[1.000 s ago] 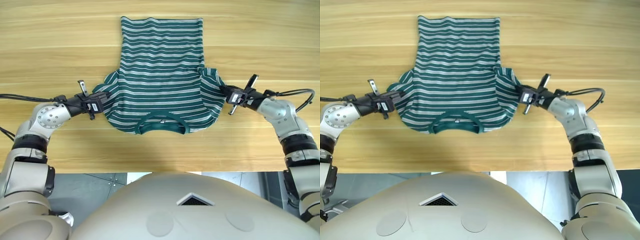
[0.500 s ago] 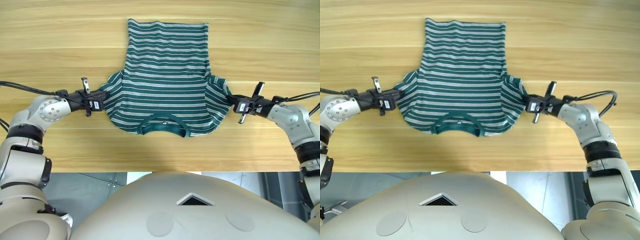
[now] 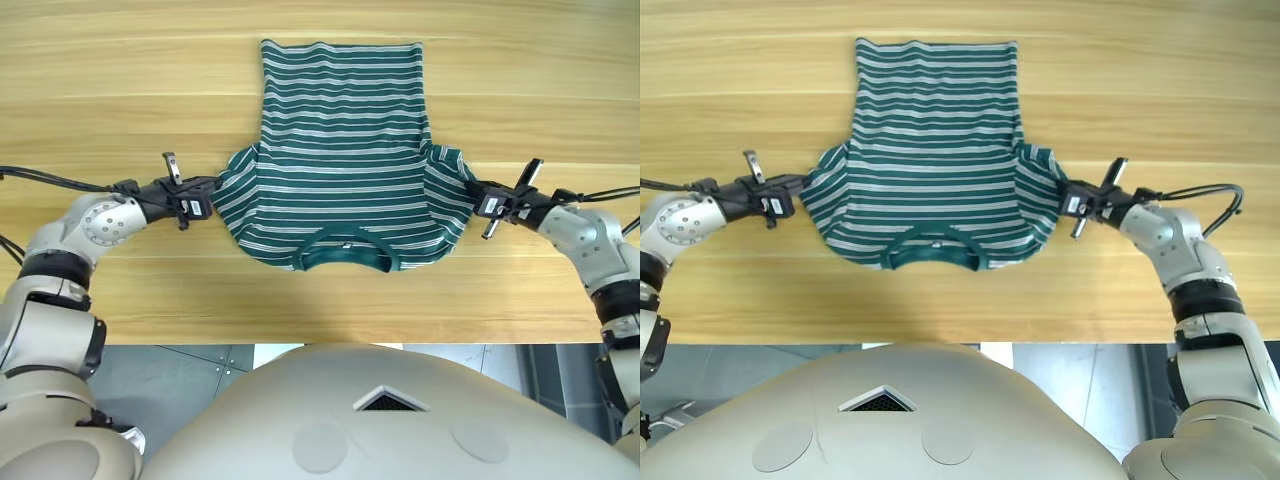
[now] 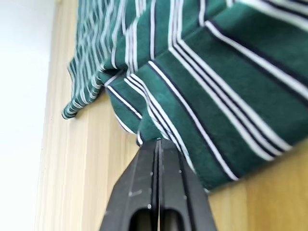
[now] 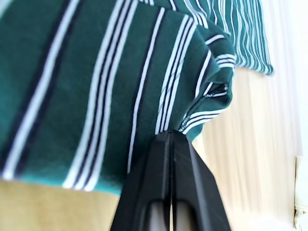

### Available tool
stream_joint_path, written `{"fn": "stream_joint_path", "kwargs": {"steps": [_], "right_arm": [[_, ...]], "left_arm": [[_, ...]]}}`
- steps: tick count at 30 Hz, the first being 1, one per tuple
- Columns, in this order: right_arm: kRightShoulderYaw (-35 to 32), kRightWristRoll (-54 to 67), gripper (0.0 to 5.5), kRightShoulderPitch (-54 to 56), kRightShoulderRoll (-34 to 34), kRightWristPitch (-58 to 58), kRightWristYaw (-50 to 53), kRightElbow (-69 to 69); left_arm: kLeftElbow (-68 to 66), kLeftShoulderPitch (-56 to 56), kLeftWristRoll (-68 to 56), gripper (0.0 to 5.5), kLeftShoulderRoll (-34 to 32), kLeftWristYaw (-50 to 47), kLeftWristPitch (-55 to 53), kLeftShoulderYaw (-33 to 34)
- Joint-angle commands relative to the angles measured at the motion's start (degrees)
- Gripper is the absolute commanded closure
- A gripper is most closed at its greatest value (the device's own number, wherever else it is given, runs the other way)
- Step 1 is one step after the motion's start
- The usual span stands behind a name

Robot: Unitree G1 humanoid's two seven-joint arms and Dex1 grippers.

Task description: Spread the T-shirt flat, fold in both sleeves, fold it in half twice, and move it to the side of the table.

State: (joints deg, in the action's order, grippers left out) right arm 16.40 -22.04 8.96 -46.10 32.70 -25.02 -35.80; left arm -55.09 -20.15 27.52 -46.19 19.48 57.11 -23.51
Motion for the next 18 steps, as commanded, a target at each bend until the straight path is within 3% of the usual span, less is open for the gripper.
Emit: {"fn": "stream_joint_path", "kwargs": {"steps": [1, 9, 16, 18], "right_arm": [[0.57, -1.28, 5.49, -1.94, 0.18, -1.09, 0.01, -3.84], [-1.99, 1.0, 5.5, -3.16, 0.38, -3.04, 1.13, 0.97], [-2.21, 1.04, 5.5, -6.13, 0.75, -4.53, 1.91, 4.0], [-2.11, 0.85, 5.5, -6.12, 1.08, -4.89, 2.0, 4.36]], "left_arm": [[1.11, -1.53, -0.34, 5.5, 0.12, 1.33, -2.38, 1.03], [12.23, 8.31, -7.87, 4.08, -8.38, 8.69, -0.89, 5.24], [20.46, 14.27, 2.02, 2.81, -9.13, 6.67, -6.84, 3.74], [21.67, 14.83, 3.5, 2.81, -8.42, 5.28, -7.3, 3.32]]}}
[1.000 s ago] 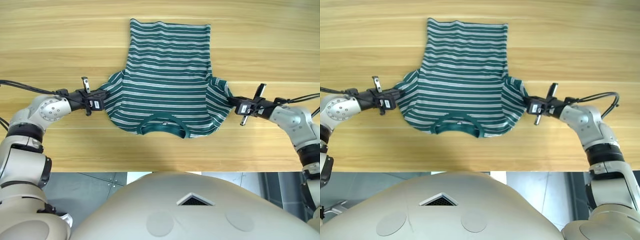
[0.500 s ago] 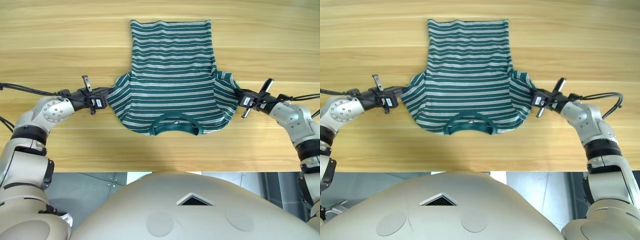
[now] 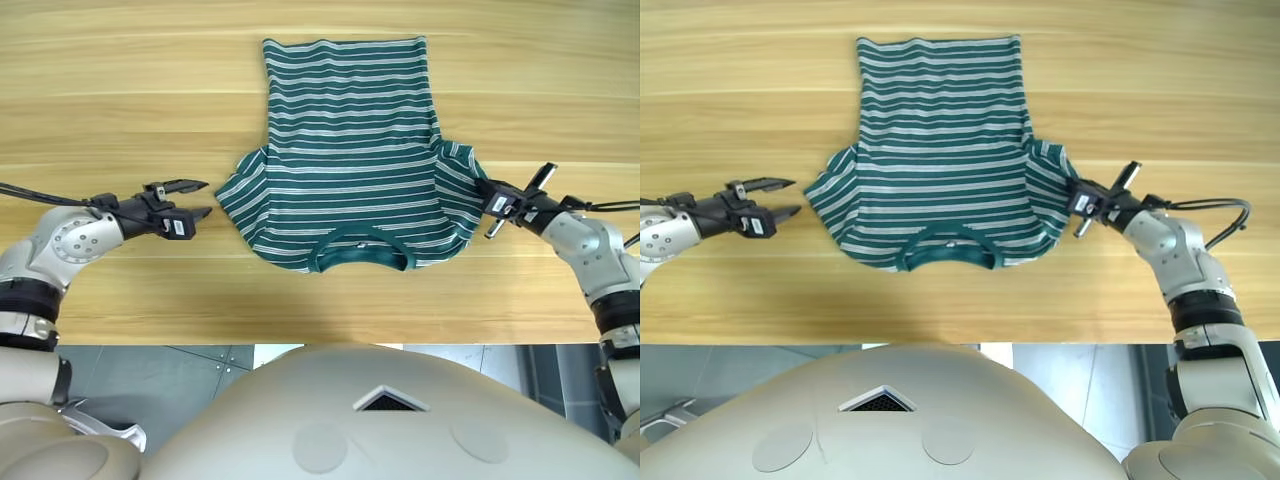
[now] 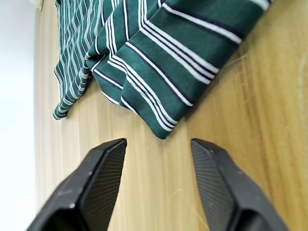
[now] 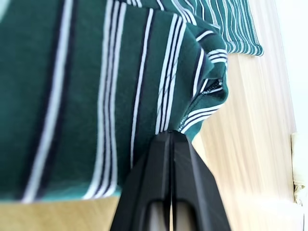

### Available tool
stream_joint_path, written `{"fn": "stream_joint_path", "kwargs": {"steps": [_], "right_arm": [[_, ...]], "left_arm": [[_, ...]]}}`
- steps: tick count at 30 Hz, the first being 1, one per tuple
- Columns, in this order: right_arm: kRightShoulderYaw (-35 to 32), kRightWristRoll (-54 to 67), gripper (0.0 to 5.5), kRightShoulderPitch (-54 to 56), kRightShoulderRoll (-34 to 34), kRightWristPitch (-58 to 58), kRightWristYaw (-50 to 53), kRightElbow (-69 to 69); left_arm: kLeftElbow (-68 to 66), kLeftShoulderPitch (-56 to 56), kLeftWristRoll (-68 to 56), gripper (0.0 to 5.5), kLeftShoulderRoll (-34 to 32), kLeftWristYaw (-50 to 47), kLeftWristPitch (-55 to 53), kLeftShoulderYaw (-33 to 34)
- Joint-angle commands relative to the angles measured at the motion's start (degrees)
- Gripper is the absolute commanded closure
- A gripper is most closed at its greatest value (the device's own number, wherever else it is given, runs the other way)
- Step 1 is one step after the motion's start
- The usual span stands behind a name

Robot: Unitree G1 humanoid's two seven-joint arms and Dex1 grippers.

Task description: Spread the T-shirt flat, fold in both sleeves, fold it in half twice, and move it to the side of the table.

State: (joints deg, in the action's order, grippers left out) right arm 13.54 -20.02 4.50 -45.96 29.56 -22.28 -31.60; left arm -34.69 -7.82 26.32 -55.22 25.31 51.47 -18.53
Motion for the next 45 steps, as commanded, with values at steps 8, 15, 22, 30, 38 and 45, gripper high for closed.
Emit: {"fn": "stream_joint_path", "kwargs": {"steps": [8, 15, 22, 30, 38, 45], "right_arm": [[1.0, -1.52, 5.5, -2.11, 1.29, -2.29, -0.49, 1.52], [1.8, -2.08, 5.5, -2.35, 1.85, -2.2, 0.51, 1.06], [1.83, -2.07, 5.5, -2.79, 1.91, -2.64, 0.23, 2.52], [1.53, -2.2, 5.5, -3.54, 1.91, -3.18, 0.24, 3.59], [1.31, -2.3, 5.5, -3.78, 2.11, -3.05, 0.25, 3.57], [1.03, -2.04, 5.5, -4.13, 2.1, -3.03, 0.27, 4.29]], "left_arm": [[0.01, 0.95, 8.2, 3.52, 0.73, -5.03, -0.01, -2.54], [-5.45, -2.83, 13.97, 4.58, 1.47, -10.26, -0.55, -4.41], [-9.52, -6.2, 14.17, 5.48, 4.68, -11.86, -0.03, -6.53], [-10.84, -5.46, 11.28, 4.36, 3.79, -8.5, -0.48, -7.3], [-11.86, -4.0, 13.63, 3.32, 1.01, -9.55, -4.71, -7.77], [-6.65, 0.56, 6.85, 2.56, -0.47, -3.21, -3.08, -8.11]]}}
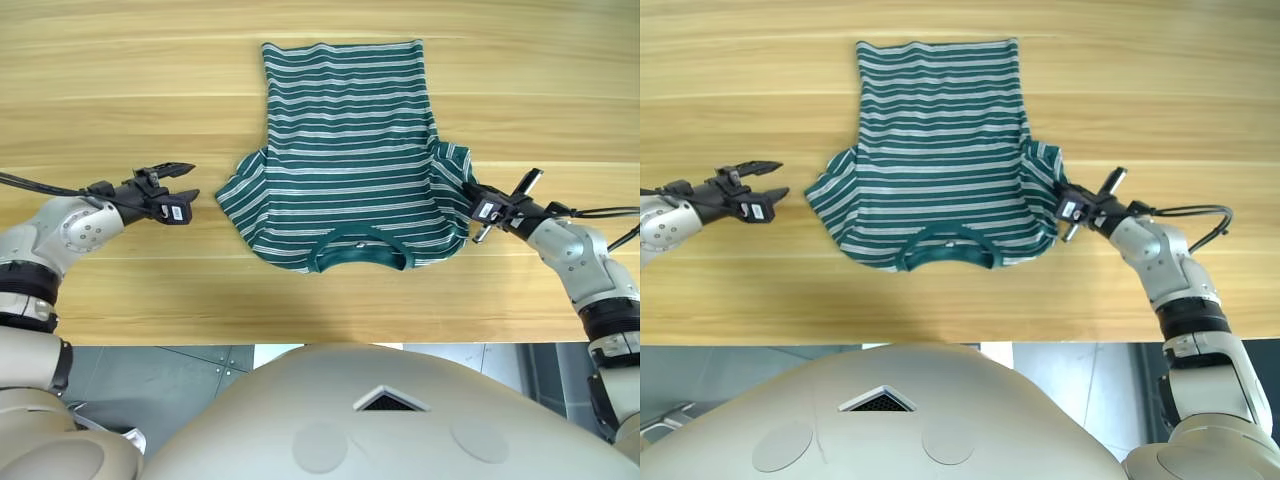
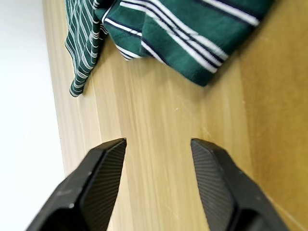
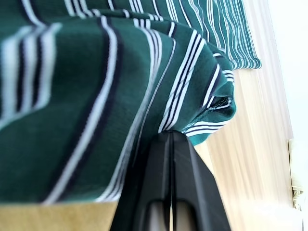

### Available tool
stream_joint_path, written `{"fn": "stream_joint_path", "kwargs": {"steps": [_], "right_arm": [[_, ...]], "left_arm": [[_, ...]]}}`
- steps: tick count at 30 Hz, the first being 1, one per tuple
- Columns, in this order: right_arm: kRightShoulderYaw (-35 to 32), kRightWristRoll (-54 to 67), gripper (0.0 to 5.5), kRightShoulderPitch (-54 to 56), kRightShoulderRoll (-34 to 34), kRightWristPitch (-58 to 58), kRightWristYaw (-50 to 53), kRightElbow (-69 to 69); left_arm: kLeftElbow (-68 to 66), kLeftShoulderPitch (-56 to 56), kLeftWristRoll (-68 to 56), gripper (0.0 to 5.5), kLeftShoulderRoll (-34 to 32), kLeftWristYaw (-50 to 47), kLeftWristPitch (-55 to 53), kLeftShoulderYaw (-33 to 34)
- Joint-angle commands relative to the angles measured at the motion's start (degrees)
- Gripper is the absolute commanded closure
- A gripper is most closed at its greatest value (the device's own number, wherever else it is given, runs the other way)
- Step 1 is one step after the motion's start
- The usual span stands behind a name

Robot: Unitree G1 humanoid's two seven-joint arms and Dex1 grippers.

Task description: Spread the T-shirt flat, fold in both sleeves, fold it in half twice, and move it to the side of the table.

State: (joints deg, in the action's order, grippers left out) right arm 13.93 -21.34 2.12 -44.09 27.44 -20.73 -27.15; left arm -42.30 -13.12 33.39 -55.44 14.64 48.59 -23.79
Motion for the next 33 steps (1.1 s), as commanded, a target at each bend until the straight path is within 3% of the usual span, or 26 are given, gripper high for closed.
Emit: {"fn": "stream_joint_path", "kwargs": {"steps": [1, 7, 17, 25, 33], "right_arm": [[0.57, -0.7, 5.5, -1.85, 0.15, -0.84, -1.27, -0.19], [0.36, -0.75, 5.5, -2.22, -0.01, -0.65, -1.19, -0.5], [0.31, -1.1, 5.5, -3.17, 0.0, -1.5, -1.5, 1.48], [0.49, -1.34, 5.5, -3.4, -0.19, -2.02, -1.78, 2.63], [0.19, -1.15, 5.5, -4.03, -0.5, -2.38, -2.35, 3.95]], "left_arm": [[2.67, 7.06, -2.22, 2.46, -0.52, 9.03, 0.23, -3.0], [8.21, 10.0, -8.11, 1.82, -1.2, 13.68, -0.28, -2.79], [7.79, 8.23, -3.65, 0.74, -0.47, 10.88, -2.17, -2.56], [7.62, 7.56, 0.06, 0.74, 1.05, 7.54, -1.59, -3.51], [7.01, 6.81, 2.23, 2.27, 2.37, 5.64, -1.16, -4.17]]}}
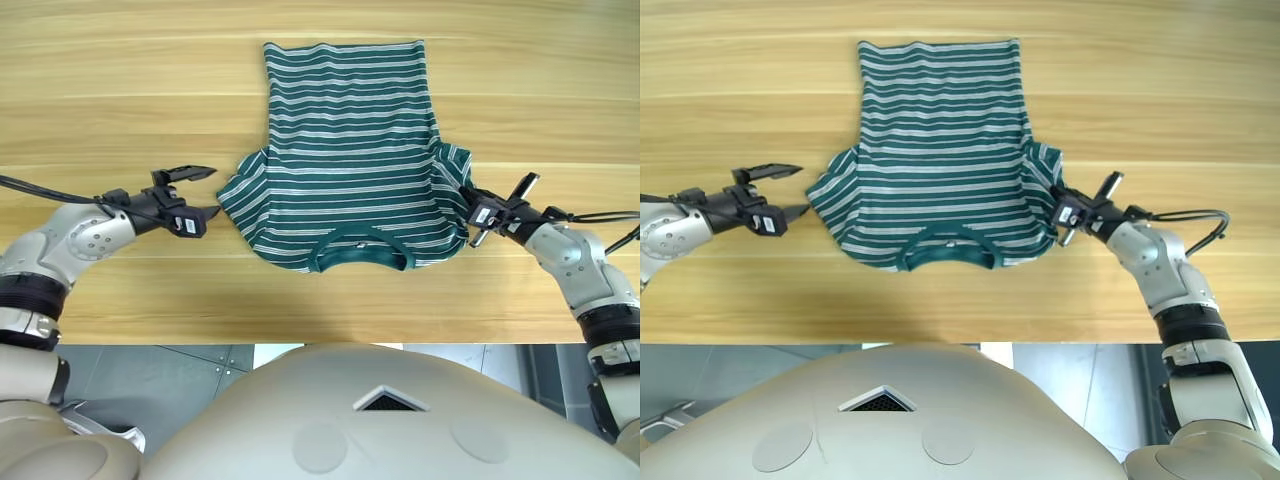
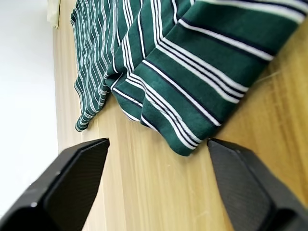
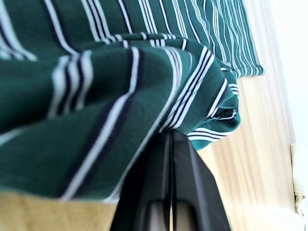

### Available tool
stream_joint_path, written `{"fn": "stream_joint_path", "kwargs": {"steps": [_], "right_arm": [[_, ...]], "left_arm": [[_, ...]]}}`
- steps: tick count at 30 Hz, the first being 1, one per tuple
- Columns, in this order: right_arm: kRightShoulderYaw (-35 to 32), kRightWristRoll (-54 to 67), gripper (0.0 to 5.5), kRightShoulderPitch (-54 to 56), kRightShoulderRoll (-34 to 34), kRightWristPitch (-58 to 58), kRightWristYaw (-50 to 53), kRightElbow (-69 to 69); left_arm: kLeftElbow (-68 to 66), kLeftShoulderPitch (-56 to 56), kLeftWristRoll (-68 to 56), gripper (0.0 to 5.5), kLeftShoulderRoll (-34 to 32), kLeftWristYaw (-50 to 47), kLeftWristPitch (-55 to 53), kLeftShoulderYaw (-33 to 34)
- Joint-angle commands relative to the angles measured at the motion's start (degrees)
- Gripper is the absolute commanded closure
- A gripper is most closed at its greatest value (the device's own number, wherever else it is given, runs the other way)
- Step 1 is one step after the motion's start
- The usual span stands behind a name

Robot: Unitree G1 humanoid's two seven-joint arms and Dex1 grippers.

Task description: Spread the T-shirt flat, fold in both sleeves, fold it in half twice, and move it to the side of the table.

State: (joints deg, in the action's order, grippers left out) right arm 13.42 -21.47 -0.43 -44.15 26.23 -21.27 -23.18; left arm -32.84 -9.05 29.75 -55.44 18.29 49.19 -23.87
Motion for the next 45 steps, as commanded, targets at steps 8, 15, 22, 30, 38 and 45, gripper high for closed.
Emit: {"fn": "stream_joint_path", "kwargs": {"steps": [8, 15, 22, 30, 38, 45], "right_arm": [[0.67, -0.93, 5.5, -1.56, -0.43, -1.22, -1.92, 0.13], [0.85, -0.93, 5.5, -0.87, -0.21, -1.07, -2.05, -0.57], [0.91, -0.92, 5.5, -0.65, -0.03, -0.9, -1.99, -1.01], [0.94, -0.89, 5.5, -0.63, -0.04, -0.6, -1.98, -0.97], [1.07, -1.03, 5.5, -0.52, 0.19, -0.3, -1.72, -1.36], [1.07, -0.76, 5.5, -0.9, 0.22, -0.17, -1.89, -0.94]], "left_arm": [[-5.95, 0.4, 7.53, 3.53, 4.09, 0.36, -0.87, -4.68], [-11.37, -2.19, 6.56, 4.75, 5.08, -0.15, 0.6, -5.29], [-13.53, -3.41, 6.94, 5.49, 4.87, -1.71, 1.35, -4.87], [-8.78, -0.76, -0.17, 5.49, 5.22, 0.0, 4.98, -2.11], [-4.97, 0.2, -1.54, 5.49, 5.81, -1.63, 6.04, 0.88], [-3.8, -0.96, 3.1, 5.49, 6.17, -6.68, 4.22, 3.16]]}}
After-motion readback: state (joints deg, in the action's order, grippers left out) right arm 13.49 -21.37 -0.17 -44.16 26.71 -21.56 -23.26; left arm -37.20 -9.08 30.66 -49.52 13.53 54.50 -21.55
